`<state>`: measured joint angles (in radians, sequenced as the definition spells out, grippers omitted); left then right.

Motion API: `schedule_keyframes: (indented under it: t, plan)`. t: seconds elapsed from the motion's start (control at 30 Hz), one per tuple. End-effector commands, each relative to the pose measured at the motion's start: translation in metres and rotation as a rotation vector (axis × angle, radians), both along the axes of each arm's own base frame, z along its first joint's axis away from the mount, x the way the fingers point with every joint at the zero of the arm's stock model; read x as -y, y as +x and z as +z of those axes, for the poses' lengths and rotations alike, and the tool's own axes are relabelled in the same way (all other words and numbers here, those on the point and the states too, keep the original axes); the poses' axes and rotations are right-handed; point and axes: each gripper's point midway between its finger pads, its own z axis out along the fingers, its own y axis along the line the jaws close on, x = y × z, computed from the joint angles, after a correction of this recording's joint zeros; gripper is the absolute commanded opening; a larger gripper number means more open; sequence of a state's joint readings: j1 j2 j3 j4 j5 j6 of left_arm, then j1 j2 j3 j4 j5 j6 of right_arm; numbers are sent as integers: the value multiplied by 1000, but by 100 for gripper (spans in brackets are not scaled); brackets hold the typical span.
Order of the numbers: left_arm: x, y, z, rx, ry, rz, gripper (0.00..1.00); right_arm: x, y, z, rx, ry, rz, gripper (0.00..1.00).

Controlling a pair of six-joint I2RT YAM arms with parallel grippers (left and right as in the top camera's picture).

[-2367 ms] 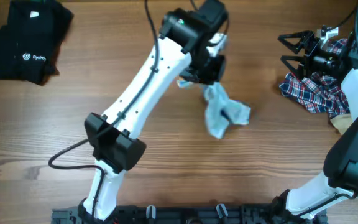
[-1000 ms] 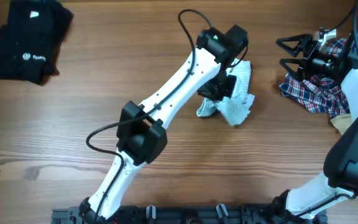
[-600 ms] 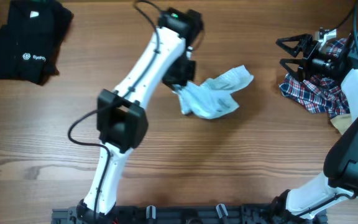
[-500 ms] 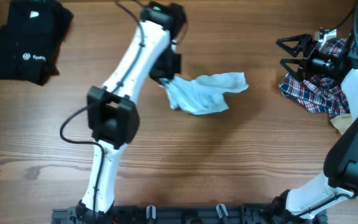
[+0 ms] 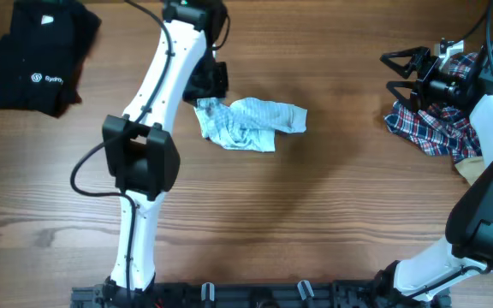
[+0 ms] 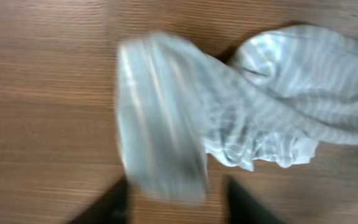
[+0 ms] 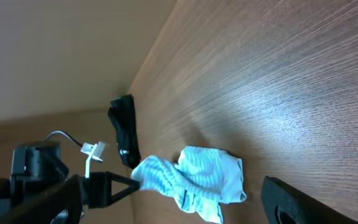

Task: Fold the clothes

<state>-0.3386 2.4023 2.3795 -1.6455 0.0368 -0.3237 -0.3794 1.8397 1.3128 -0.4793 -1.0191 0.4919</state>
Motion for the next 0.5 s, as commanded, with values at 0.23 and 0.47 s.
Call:
schedule_keyframes:
  t: [0.23,0.47]
  plan:
    - [-13,9,22,136,193,54,100,-2,-4,7,15,-24,8,92]
    - [-30,2,19,45,107,91,98,-2,-5,7,18,-29,13,92]
